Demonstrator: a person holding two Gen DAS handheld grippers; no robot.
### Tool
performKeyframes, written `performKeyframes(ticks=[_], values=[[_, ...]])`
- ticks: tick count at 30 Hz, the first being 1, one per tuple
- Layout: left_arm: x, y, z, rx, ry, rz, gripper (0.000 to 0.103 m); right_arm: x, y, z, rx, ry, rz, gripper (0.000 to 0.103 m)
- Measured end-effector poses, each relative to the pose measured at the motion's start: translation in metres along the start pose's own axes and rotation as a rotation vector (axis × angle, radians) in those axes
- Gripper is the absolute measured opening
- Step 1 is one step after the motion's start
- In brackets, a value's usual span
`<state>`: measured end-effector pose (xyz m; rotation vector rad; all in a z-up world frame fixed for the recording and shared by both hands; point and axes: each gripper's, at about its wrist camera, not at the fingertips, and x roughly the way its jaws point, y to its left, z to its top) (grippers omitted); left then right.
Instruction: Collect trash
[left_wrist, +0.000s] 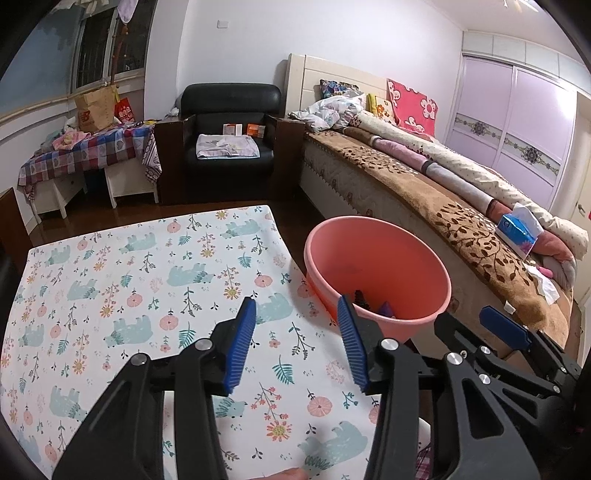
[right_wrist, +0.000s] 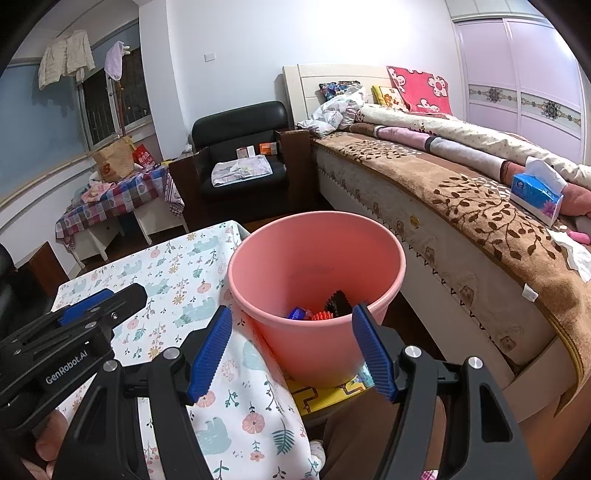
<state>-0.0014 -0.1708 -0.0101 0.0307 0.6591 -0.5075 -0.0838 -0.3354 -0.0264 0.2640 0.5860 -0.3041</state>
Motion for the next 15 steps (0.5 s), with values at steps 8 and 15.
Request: performKeyframes(ticks=[8, 15], values=[[0.0011, 0.001, -0.0019, 0.001, 0.005, -0.003, 0.046, 0.0, 0.0001, -0.0001, 0.001, 0.002, 0.001, 0.067], [0.0019, 0.001, -0.0031, 0.001, 0.005, -0.006, 0.046, 0.0, 0.0001, 0.0002, -0.001, 0.003, 0.001, 0.067]])
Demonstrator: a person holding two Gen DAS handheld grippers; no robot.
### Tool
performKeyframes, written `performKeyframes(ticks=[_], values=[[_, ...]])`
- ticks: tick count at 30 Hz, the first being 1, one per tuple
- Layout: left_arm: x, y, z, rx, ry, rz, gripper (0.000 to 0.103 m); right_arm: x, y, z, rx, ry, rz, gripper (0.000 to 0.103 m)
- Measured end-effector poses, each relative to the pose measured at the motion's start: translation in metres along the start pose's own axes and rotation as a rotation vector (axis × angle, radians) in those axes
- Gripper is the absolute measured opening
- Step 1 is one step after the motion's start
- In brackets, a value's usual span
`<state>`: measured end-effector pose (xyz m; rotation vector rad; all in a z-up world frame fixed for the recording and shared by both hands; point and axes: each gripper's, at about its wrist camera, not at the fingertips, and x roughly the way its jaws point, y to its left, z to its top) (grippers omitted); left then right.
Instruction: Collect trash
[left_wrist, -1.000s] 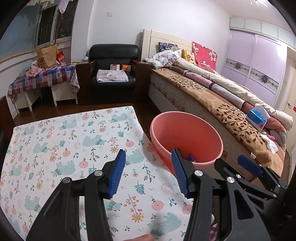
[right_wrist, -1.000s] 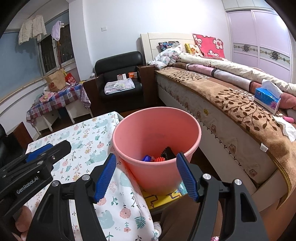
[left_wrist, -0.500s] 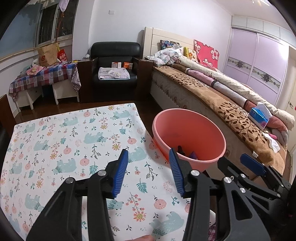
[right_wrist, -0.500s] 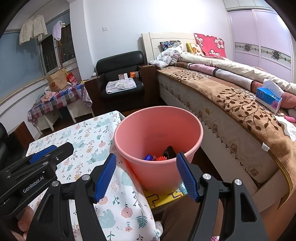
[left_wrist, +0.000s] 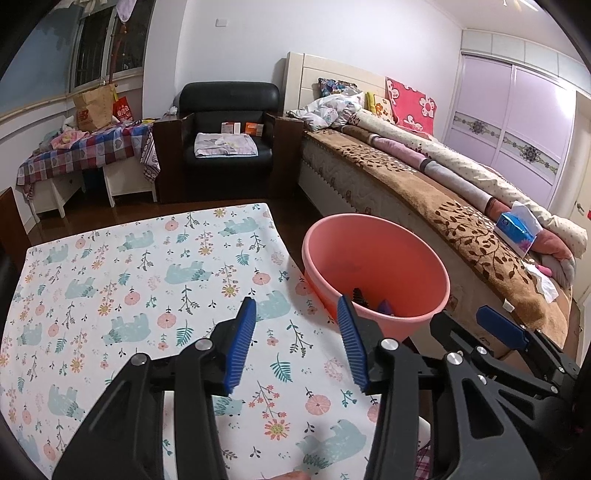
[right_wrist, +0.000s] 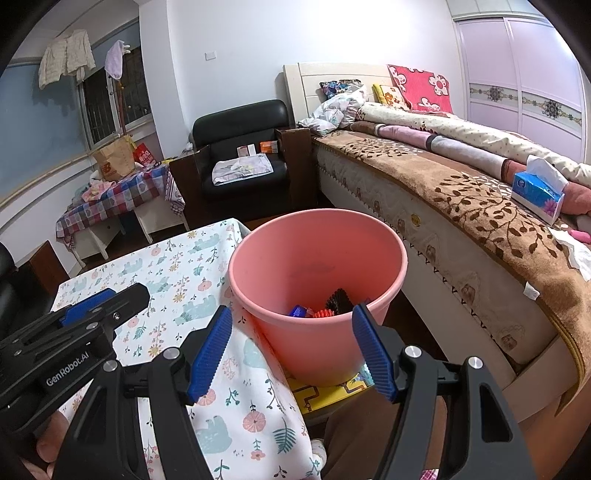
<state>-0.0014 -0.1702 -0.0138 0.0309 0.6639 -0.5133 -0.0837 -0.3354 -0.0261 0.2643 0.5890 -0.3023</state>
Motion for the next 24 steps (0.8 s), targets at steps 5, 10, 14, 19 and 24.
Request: performKeyframes(ticks=[5, 10, 14, 19, 24], values=[[0.0002, -0.0011, -0.0015, 0.002, 0.004, 0.0, 0.046, 0.0001, 0.0, 0.0001, 0.002, 0.002, 0.0, 0.067], [0.0006, -0.0016, -0.0023, 0.003, 0.005, -0.002, 0.046, 0.0003, 0.0, 0.0001, 0.001, 0.003, 0.001, 0.067], [0.0008, -0.0019, -0.0024, 0.004, 0.006, -0.002, 0.046, 0.0007, 0.0006, -0.0005, 0.001, 0.005, 0.001, 0.067], [0.0021, -0.0024, -0.0032, 0.008, 0.012, -0.006, 0.046, 0.0006, 0.0005, -0.0001, 0.001, 0.007, 0.001, 0.067], [0.0038, -0.0029, -0.0037, 0.011, 0.02, -0.005, 0.046, 0.0008, 0.0011, -0.0013, 0.002, 0.012, 0.002, 0.067]])
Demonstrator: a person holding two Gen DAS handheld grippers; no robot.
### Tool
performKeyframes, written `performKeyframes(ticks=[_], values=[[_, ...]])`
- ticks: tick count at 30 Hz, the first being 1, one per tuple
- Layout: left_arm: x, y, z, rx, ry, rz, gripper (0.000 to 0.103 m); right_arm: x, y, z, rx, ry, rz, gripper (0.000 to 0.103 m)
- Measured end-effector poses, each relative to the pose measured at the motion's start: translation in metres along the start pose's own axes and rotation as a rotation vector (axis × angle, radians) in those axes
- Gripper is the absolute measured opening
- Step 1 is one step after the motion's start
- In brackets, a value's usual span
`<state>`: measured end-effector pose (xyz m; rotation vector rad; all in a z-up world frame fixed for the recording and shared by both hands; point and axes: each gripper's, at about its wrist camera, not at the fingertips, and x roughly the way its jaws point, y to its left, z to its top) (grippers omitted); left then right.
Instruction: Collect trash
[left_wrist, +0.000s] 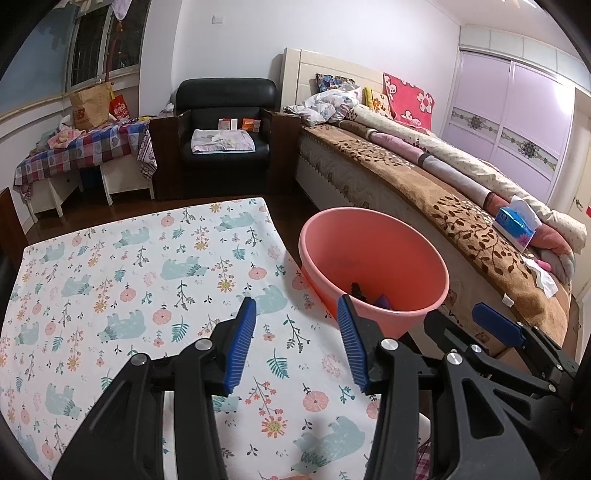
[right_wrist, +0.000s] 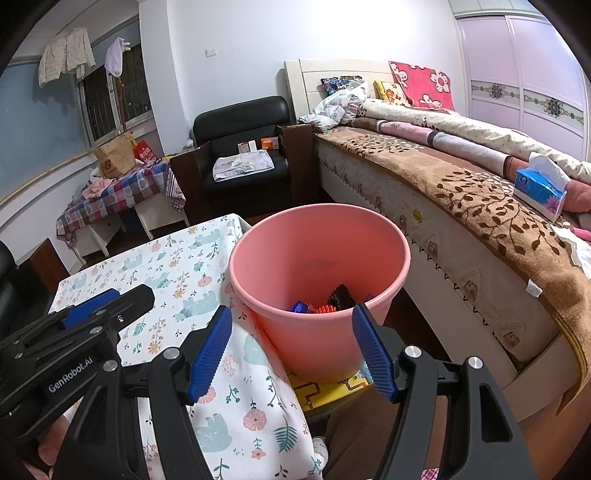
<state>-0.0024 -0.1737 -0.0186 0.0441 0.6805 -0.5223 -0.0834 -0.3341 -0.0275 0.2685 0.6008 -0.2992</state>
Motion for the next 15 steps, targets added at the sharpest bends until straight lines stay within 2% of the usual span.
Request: performKeyframes(ticks=[15], values=[[0.0053, 0.0033, -0.0016, 0.003, 0.026, 0.002, 0.046, -0.0026, 0.0064, -0.0062, -0.001, 0.015, 0.013, 0.067]])
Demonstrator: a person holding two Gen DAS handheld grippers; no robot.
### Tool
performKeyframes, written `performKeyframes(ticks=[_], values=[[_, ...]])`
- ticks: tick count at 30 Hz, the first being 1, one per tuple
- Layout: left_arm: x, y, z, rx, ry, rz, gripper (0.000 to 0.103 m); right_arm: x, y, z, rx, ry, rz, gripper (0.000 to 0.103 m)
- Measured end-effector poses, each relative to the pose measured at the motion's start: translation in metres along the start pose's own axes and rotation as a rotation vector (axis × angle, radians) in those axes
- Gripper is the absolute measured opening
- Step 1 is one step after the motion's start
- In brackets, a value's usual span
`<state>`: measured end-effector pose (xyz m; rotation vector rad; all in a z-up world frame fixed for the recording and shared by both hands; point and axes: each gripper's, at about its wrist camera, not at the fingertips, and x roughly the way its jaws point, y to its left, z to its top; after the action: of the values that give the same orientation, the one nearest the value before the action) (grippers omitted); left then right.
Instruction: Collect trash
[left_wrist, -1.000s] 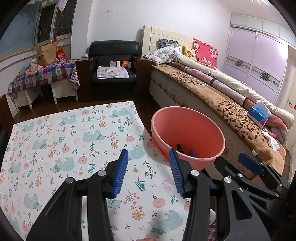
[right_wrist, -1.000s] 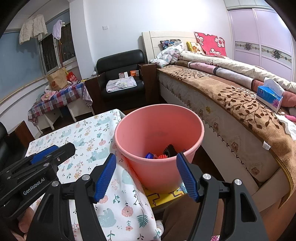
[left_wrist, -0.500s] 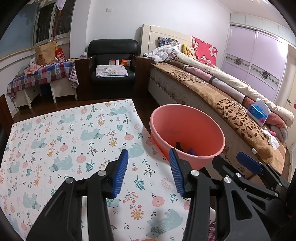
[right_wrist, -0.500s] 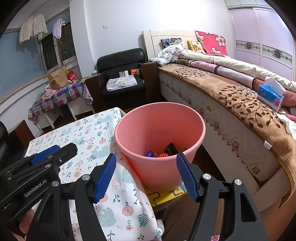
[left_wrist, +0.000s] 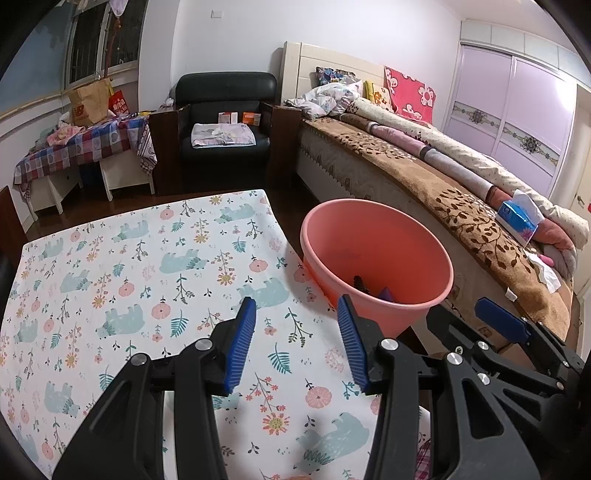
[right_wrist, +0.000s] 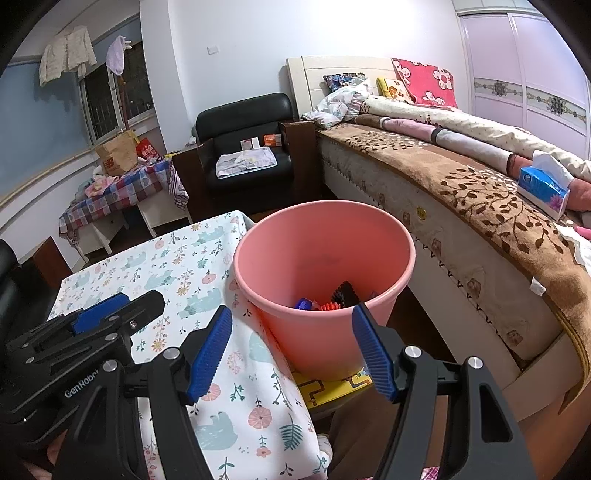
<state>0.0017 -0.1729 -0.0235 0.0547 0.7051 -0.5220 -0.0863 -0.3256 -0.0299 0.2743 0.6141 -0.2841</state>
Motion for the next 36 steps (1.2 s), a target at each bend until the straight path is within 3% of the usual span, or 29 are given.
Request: performKeyframes(ticks=[36], values=[[0.024, 0.004, -0.005, -0.007, 0.064, 0.008, 0.046, 0.029, -0.008, 0.005, 0.025, 0.076, 0.005, 0.067]])
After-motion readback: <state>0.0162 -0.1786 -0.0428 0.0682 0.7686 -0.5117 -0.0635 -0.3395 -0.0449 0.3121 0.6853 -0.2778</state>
